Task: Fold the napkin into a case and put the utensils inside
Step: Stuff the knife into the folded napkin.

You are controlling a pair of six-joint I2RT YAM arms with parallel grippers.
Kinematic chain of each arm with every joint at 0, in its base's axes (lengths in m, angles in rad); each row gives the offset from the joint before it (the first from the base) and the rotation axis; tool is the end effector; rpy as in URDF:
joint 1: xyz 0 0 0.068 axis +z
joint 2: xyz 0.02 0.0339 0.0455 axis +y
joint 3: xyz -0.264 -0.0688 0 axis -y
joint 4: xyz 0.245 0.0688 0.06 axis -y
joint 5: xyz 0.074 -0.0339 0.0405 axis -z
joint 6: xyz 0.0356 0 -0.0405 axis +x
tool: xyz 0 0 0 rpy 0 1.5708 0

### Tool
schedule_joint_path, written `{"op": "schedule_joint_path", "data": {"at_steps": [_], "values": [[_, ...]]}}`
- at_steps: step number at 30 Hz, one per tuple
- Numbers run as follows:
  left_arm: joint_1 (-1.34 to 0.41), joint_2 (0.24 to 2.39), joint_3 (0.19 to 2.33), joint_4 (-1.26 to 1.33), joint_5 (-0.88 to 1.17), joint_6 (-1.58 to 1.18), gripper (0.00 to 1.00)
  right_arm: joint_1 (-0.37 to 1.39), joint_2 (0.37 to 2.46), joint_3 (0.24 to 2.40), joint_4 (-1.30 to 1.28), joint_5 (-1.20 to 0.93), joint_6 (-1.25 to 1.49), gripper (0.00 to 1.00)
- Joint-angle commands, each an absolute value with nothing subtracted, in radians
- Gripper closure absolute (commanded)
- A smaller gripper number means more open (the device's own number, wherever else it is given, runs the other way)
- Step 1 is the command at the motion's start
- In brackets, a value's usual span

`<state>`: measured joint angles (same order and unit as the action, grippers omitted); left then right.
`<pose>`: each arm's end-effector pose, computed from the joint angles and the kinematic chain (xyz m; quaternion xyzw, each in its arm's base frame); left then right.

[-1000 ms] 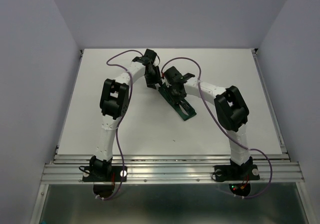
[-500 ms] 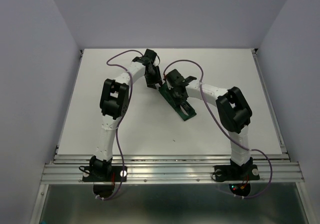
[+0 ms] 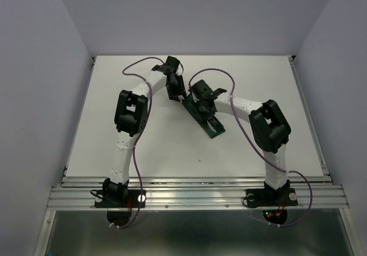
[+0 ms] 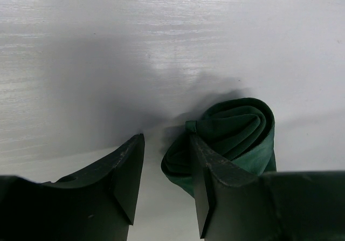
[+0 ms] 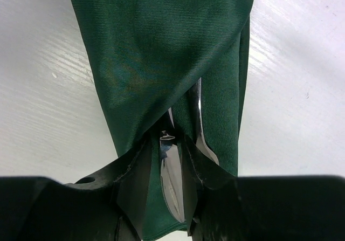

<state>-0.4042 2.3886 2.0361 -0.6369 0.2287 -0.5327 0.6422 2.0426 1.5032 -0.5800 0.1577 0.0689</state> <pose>0.4776 -0.2131 0.1749 -0.0285 0.9519 -0.2261 0.2047 0.3466 0.2523 0.1761 -0.2578 0.9369 0.0057 0.2359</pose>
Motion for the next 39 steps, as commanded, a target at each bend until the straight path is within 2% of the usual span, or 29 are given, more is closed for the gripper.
{"op": "schedule_joint_path", "data": {"at_steps": [1,12,18,25,39], "values": [[-0.410,2.388,2.011,-0.647,0.221,-0.525,0.50,0.637,1.982,1.490,-0.529,0.206,0.078,0.66],[-0.410,2.388,2.014,-0.649,0.221,-0.526,0.50,0.618,2.020,1.470,-0.511,0.169,0.083,0.66],[-0.410,2.387,2.013,-0.652,0.219,-0.523,0.50,0.609,2.023,1.443,-0.485,0.138,0.086,0.79],[-0.410,2.387,2.014,-0.650,0.219,-0.525,0.50,0.609,2.020,1.460,-0.485,0.129,0.057,0.87],[-0.411,2.395,2.016,-0.650,0.224,-0.523,0.50,0.609,2.045,1.546,-0.480,0.146,-0.020,0.87]]}}
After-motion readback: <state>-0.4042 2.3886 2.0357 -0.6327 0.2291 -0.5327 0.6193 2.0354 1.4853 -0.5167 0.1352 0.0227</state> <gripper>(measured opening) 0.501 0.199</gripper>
